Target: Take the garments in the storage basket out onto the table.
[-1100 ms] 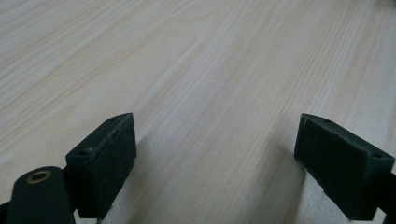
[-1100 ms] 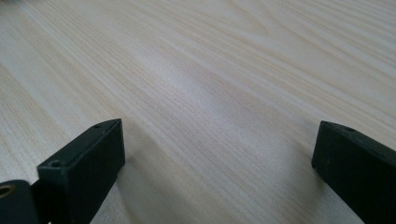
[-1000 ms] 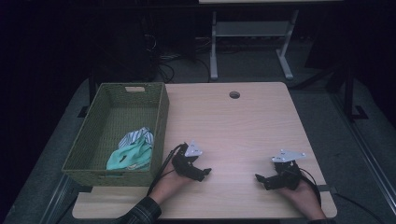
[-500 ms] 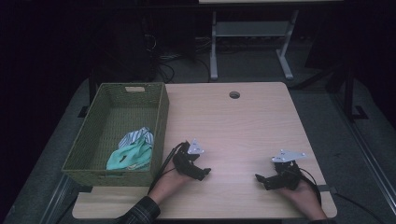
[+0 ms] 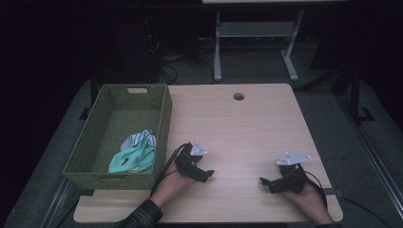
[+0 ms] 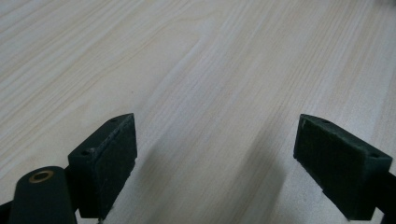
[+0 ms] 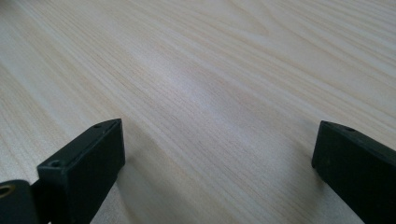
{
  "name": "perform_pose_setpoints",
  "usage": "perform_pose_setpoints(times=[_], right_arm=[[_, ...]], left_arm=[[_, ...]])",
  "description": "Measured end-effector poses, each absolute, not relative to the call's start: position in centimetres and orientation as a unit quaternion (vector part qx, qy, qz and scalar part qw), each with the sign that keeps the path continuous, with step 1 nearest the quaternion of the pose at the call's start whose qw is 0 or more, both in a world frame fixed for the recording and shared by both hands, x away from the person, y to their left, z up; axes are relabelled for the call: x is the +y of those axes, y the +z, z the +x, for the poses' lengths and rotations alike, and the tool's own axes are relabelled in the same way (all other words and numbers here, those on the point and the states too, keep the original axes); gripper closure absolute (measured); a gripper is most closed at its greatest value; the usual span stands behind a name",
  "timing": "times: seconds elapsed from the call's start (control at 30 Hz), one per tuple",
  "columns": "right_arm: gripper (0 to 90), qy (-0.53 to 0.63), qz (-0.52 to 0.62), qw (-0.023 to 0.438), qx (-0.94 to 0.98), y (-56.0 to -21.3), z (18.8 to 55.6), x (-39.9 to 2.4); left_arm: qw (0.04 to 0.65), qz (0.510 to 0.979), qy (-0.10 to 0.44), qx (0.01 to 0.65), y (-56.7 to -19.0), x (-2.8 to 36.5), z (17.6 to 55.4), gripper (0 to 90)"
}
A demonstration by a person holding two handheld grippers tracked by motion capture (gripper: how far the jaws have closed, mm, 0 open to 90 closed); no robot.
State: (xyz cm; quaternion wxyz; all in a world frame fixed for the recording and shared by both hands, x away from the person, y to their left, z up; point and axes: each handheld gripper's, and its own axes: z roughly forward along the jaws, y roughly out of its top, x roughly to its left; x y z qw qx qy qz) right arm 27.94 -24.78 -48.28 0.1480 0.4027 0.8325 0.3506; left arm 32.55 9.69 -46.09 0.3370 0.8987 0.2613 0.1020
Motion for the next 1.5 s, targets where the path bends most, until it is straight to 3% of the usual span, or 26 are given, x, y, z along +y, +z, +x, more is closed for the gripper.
perform_pose_setpoints(times=[1.5], right_arm=[[2.2,0.351,0.403,0.148,0.832,-48.3,27.9,-24.8]], left_arm=[[0.352,0.893,0.101,0.261,-42.8,10.0,32.1,12.9]])
